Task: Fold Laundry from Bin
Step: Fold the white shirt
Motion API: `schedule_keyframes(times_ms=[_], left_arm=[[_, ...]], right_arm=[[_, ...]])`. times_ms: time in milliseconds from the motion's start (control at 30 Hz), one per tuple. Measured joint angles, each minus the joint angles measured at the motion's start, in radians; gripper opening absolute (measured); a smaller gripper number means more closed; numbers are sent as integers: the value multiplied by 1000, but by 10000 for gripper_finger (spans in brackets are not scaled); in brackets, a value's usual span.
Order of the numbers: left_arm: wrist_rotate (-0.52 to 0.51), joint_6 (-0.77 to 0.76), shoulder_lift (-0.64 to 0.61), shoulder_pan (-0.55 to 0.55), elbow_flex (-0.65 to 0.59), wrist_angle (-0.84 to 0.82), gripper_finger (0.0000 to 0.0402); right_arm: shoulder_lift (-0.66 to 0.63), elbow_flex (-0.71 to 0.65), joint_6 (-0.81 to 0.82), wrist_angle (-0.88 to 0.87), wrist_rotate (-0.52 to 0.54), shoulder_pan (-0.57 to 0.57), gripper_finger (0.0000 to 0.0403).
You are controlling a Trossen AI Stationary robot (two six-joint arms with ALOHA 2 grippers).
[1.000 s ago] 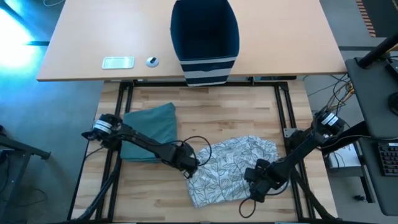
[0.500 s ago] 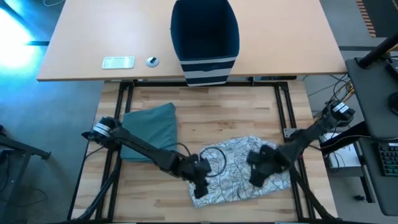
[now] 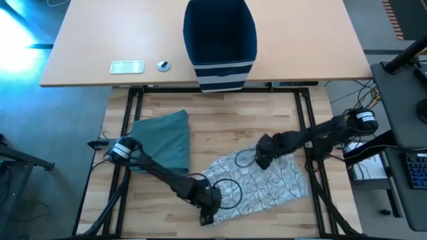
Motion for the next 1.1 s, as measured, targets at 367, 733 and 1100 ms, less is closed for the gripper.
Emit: schedule_keyframes(times_ms=[367, 733, 1100], left_arm=[[-23, -48, -92, -68, -12, -329, 174], [-200, 8, -219, 23, -18, -192, 174], [-112, 67, -147, 58, -23, -95, 174]], right_arm=[[-180, 91, -70, -228, -46, -34, 178], [-85, -9, 56, 111, -48, 121, 177], [156, 147, -48, 373, -211, 139, 178]])
